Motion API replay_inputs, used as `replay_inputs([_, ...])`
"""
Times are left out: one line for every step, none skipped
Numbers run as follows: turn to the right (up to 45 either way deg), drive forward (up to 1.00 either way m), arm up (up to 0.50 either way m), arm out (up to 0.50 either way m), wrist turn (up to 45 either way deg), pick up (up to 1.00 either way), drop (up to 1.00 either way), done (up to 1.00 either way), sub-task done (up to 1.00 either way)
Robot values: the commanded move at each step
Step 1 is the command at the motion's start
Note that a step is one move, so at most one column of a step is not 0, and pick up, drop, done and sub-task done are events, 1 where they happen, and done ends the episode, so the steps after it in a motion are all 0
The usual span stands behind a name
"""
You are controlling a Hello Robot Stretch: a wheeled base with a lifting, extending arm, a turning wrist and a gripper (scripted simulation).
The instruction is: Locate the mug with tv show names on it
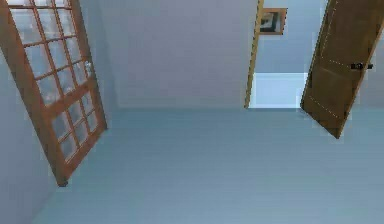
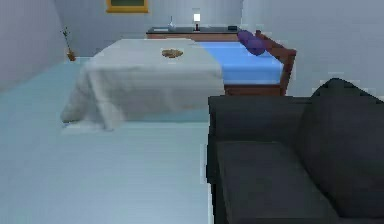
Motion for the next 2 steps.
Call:
replay_inputs([45.0, 0.00, 0.00, 0.00, 0.0, 0.00, 0.00, 0.00, 0.00])
replay_inputs([0.0, 1.00, 0.00, 0.00, 0.0, 0.00, 0.00, 0.00, 0.00])
